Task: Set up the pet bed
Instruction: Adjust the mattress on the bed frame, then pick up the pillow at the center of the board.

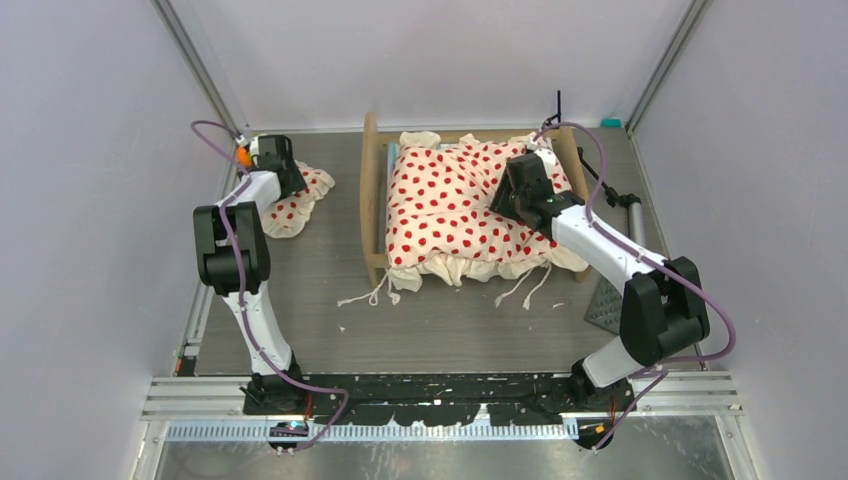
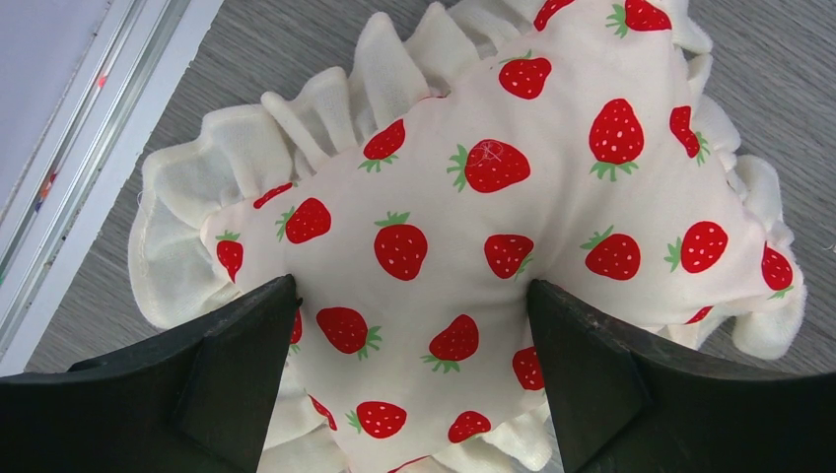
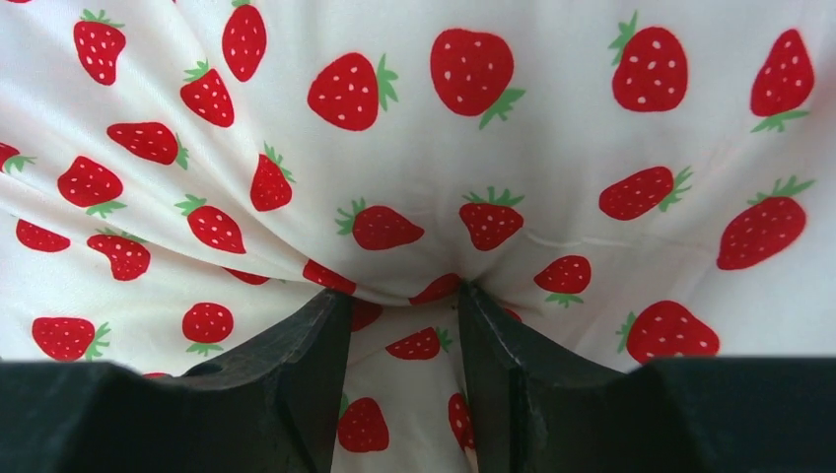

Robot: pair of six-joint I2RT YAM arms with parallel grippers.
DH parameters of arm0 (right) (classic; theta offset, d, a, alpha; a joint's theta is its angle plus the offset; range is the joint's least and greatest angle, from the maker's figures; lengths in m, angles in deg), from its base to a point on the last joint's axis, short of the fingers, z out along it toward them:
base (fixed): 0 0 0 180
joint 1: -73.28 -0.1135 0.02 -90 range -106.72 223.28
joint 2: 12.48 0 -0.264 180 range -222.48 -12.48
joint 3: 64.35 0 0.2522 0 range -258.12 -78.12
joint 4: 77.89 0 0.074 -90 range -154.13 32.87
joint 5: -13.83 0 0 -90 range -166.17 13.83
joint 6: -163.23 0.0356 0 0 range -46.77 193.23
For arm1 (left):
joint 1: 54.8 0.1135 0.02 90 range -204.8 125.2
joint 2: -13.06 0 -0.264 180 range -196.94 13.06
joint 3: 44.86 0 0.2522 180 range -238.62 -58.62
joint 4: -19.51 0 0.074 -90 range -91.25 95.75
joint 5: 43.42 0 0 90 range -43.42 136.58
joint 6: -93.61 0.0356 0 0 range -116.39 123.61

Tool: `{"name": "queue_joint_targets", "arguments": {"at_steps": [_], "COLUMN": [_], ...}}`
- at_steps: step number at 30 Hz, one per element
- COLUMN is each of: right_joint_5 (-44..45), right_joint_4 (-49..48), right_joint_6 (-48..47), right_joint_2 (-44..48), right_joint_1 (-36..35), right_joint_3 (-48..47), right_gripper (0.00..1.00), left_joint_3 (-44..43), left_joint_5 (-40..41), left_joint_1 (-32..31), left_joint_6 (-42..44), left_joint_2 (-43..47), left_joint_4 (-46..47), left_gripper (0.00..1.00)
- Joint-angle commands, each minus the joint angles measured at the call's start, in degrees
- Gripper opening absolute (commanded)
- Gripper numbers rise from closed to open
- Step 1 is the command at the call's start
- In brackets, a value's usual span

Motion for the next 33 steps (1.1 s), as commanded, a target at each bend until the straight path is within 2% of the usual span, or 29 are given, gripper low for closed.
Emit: {"name": "queue_joint_targets", "arguments": {"at_steps": [1,9,14,16,18,20,23,24,25,33], "right_joint_5": [2.9,-9.4,-11.6,-11.5,-10.5,-10.3,-10.8,-11.0,-11.1,-11.5], "right_joint_4": [2.1,-2.8,-3.2,-2.9,-2.2,-1.7,-1.0,-0.5,-0.1,0.8], "right_joint_6": [-1.5,-3.5,-2.6,-3.1,-3.9,-4.4,-4.5,-4.5,-4.5,-6.5], "right_joint_2": [3.5,14.8,20.3,21.9,23.2,24.1,25.3,25.7,26.3,32.8], "right_joint_1": [0.3,0.3,0.4,0.3,0.3,0.3,0.3,0.3,0.4,0.3], "right_joint_3": [-2.9,-5.2,-1.1,0.3,1.3,1.9,2.5,2.5,2.6,4.9], "right_gripper": [0.51,0.54,0.54,0.54,0.54,0.54,0.54,0.54,0.54,0.53], "left_joint_3": [-1.6,-2.4,-3.0,-4.0,-5.2,-6.2,-6.0,-5.2,-4.1,1.7], "left_joint_5": [1.9,-0.4,-3.2,-3.0,-2.6,-1.9,-2.0,-2.8,-3.5,-13.3], "left_joint_1": [0.9,0.9,0.8,0.8,0.9,0.8,0.9,0.9,0.9,0.6], "left_joint_6": [0.4,0.8,1.9,2.2,2.0,0.8,-0.8,-0.9,-1.0,-2.1], "left_joint_2": [-0.6,-1.1,-2.4,-3.6,-4.7,-5.1,-3.8,-2.5,-0.8,19.2], "left_joint_4": [-1.2,-1.8,-2.2,-3.9,-6.4,-9.1,-10.7,-9.9,-8.8,-5.2], "left_gripper": [0.89,0.9,0.9,0.86,0.76,0.6,0.2,0.08,0.01,0.0]}}
